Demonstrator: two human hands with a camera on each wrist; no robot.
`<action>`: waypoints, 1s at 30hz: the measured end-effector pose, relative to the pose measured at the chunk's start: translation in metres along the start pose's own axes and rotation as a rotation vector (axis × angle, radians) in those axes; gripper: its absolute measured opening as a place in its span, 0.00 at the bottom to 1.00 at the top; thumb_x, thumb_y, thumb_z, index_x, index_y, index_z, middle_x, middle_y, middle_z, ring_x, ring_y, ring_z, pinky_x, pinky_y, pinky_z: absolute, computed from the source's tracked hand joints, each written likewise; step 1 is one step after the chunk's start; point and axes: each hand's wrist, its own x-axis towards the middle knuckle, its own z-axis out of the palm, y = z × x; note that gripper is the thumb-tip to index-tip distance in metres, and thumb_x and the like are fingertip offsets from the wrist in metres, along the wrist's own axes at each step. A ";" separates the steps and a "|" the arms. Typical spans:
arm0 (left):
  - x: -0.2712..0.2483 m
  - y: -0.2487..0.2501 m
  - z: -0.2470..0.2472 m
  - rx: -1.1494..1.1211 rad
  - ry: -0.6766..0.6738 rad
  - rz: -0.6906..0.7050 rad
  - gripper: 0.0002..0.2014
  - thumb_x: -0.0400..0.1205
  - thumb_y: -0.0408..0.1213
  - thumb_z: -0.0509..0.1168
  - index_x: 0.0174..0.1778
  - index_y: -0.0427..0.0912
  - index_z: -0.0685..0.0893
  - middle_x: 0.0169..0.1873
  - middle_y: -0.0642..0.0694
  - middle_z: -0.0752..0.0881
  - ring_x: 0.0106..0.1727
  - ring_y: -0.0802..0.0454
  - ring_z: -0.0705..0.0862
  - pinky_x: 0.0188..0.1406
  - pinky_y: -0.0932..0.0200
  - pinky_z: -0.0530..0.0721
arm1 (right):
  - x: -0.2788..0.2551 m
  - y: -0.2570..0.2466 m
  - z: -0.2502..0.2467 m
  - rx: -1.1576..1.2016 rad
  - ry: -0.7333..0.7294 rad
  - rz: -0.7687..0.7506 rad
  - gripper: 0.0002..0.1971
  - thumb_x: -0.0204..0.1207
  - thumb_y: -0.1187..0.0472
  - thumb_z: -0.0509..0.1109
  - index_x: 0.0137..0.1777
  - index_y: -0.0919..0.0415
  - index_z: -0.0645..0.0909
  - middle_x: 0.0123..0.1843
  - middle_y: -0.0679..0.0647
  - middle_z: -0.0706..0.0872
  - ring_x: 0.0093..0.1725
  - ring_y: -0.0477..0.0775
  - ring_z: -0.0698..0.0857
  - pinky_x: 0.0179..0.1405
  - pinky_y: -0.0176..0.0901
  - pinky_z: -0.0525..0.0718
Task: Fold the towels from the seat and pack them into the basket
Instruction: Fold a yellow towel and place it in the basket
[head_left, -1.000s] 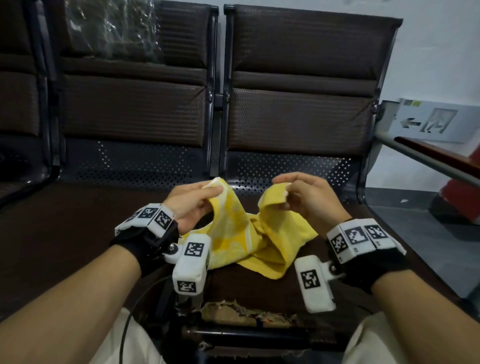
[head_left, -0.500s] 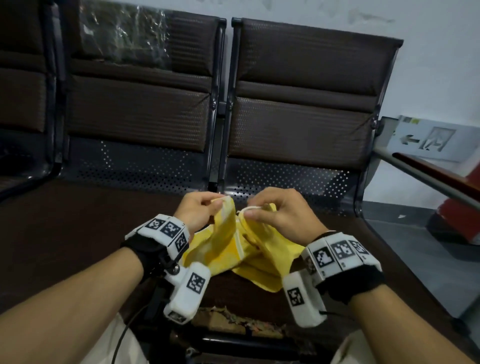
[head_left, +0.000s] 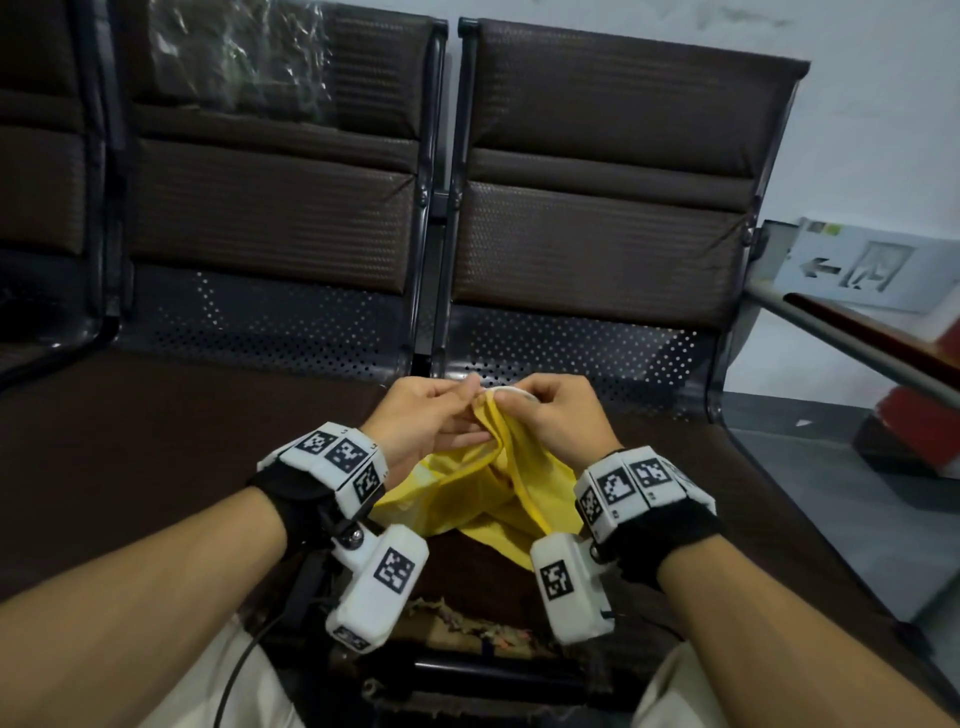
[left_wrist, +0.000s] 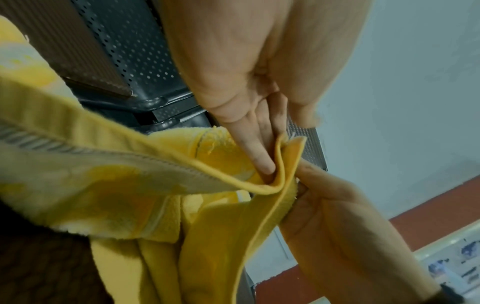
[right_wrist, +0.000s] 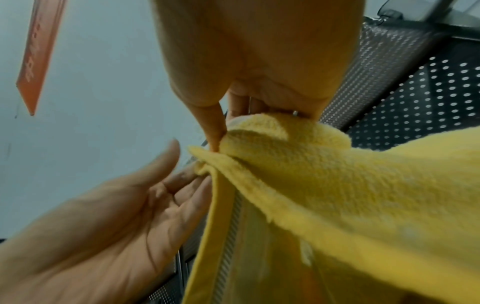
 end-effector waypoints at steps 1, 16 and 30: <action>-0.001 0.000 0.000 0.009 -0.027 0.012 0.16 0.80 0.40 0.66 0.55 0.30 0.85 0.46 0.35 0.90 0.44 0.48 0.90 0.44 0.60 0.89 | 0.000 0.001 -0.001 -0.011 0.003 -0.004 0.05 0.73 0.57 0.75 0.36 0.53 0.88 0.38 0.53 0.89 0.45 0.52 0.86 0.53 0.56 0.84; 0.003 0.018 -0.017 0.161 0.223 0.211 0.09 0.83 0.29 0.59 0.42 0.42 0.83 0.34 0.43 0.83 0.38 0.50 0.83 0.38 0.53 0.85 | -0.010 -0.001 -0.029 -0.479 -0.146 -0.182 0.24 0.70 0.38 0.72 0.25 0.56 0.74 0.24 0.48 0.76 0.27 0.43 0.75 0.28 0.38 0.69; -0.029 0.046 -0.059 0.329 0.459 0.236 0.11 0.80 0.36 0.55 0.35 0.47 0.80 0.32 0.49 0.78 0.42 0.49 0.77 0.45 0.55 0.74 | -0.054 -0.006 -0.055 -1.140 -0.577 0.120 0.32 0.66 0.21 0.52 0.48 0.46 0.79 0.49 0.49 0.83 0.52 0.56 0.82 0.51 0.48 0.74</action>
